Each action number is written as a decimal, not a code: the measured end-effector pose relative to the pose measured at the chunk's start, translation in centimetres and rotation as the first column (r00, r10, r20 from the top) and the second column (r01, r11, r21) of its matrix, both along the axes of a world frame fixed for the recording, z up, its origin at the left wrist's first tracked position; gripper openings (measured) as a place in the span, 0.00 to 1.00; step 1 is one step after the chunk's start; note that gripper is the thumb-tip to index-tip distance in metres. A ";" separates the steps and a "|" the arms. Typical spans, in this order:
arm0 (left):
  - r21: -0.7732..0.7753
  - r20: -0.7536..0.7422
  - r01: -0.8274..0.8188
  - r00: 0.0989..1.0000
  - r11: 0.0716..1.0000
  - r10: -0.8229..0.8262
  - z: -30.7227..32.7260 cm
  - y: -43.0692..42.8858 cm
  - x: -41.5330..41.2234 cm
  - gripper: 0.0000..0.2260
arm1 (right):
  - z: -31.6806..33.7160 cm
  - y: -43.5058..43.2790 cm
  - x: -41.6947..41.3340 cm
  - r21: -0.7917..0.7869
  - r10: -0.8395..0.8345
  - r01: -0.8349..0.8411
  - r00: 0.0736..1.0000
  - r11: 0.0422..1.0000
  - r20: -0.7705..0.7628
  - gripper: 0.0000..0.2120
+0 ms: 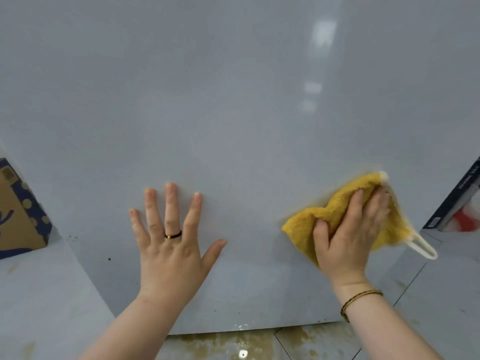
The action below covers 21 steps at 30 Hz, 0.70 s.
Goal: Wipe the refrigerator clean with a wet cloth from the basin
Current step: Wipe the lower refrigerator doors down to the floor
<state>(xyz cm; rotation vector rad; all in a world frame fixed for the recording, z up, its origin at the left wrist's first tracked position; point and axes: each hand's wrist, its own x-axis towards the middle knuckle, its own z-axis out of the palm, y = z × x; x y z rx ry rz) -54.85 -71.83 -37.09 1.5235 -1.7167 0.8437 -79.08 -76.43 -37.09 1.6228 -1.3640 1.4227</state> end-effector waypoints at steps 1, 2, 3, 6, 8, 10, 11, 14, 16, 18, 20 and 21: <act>-0.005 -0.007 -0.003 1.000 1.000 0.003 0.0 0.0 -0.1 0.32 | 1.6 -0.4 -0.7 -0.029 0.010 -0.010 1.000 1.000 -0.007 0.28; -0.007 -0.017 -0.002 1.000 1.000 0.002 -0.1 -0.1 -0.2 0.33 | 3.3 -0.7 -1.3 -0.052 0.011 -0.011 1.000 0.999 0.011 0.28; -0.009 -0.032 -0.001 0.999 1.000 0.001 -0.1 -0.2 -0.5 0.33 | 4.6 -1.2 -1.7 -0.074 0.009 -0.006 0.999 0.997 0.040 0.29; -0.014 -0.074 -0.005 0.997 1.000 0.004 -0.3 -0.4 -1.2 0.34 | 4.7 -1.8 -1.7 -0.101 -0.020 0.031 0.994 0.994 0.105 0.29; -0.021 -0.087 -0.003 0.996 1.000 0.001 -0.4 -0.5 -1.4 0.35 | 1.4 -1.6 -1.3 -0.064 -0.038 0.048 0.988 0.997 0.152 0.28; -0.024 -0.093 0.004 0.996 1.000 -0.006 -0.4 -0.5 -1.4 0.35 | -2.4 -0.7 -1.0 0.033 -0.055 0.050 0.982 0.998 0.181 0.28; -0.017 -0.098 0.013 0.995 1.000 -0.015 -0.4 -0.5 -1.4 0.34 | -4.1 -0.1 -1.1 0.080 -0.061 0.048 0.982 0.996 0.177 0.28; 0.000 -0.113 0.003 0.994 1.000 -0.003 -0.2 -0.4 -1.5 0.32 | -5.0 0.5 -1.8 0.114 -0.022 0.003 0.987 0.993 0.160 0.30; 0.021 -0.127 -0.005 0.992 1.000 0.008 -0.1 -0.2 -1.7 0.32 | -2.0 0.1 -2.4 0.065 0.010 -0.023 0.980 0.998 0.197 0.32; 0.023 -0.139 -0.008 0.990 1.000 0.011 0.0 -0.2 -1.7 0.32 | 2.3 -0.7 -3.0 -0.026 0.020 -0.014 0.972 1.000 0.236 0.34; 0.020 -0.142 0.001 0.990 1.000 0.001 -0.1 -0.3 -1.9 0.32 | 5.7 -1.6 -4.2 -0.085 -0.006 0.030 0.963 0.996 0.269 0.37; 0.020 -0.144 0.007 0.990 1.000 -0.004 -0.1 -0.2 -1.8 0.32 | 6.6 -1.9 -4.6 -0.092 -0.020 0.047 0.961 0.995 0.275 0.37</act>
